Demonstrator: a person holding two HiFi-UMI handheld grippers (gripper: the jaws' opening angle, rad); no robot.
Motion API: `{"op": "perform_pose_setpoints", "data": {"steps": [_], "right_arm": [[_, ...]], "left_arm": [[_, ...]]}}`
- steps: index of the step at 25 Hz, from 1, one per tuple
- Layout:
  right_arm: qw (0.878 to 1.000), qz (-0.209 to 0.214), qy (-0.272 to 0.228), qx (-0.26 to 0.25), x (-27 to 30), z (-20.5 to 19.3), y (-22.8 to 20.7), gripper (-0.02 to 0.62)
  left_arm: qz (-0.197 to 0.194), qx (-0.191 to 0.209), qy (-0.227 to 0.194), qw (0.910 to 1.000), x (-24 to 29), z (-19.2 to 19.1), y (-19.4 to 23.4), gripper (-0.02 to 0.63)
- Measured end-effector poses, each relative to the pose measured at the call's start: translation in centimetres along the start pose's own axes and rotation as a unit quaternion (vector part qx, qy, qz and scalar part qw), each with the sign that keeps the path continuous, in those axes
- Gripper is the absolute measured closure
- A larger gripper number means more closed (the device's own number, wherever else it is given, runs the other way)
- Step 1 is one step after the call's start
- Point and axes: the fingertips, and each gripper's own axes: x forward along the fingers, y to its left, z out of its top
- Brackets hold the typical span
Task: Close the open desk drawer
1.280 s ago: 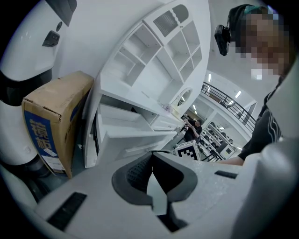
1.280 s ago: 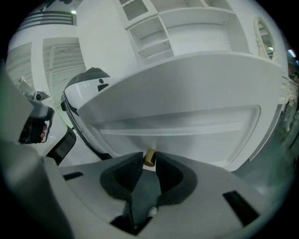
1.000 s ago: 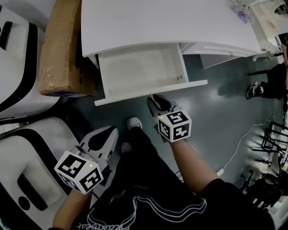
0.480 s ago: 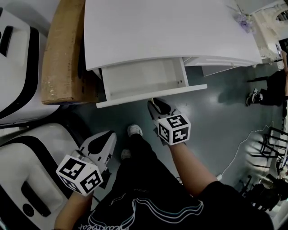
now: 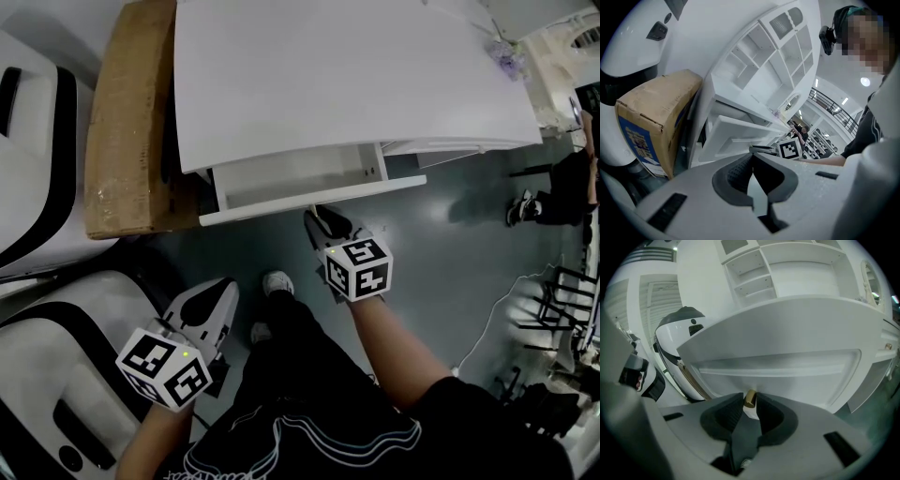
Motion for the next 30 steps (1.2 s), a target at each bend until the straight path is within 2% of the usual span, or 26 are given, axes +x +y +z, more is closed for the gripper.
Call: {"op": "perform_pose_setpoints", "data": {"steps": [19, 30], "right_arm": [[1.000, -0.021, -0.011, 0.002, 2.7, 2.8, -1.3, 0.505], [1.000, -0.019, -0.021, 0.001, 4.1, 4.4, -2.0, 0.504]], "left_arm": [[0.007, -0.019, 0.004, 0.9998, 0.0, 0.2, 2.3, 0.601], [0.017, -0.029, -0.001, 0.9994, 0.1, 0.1, 2.7, 0.601]]}}
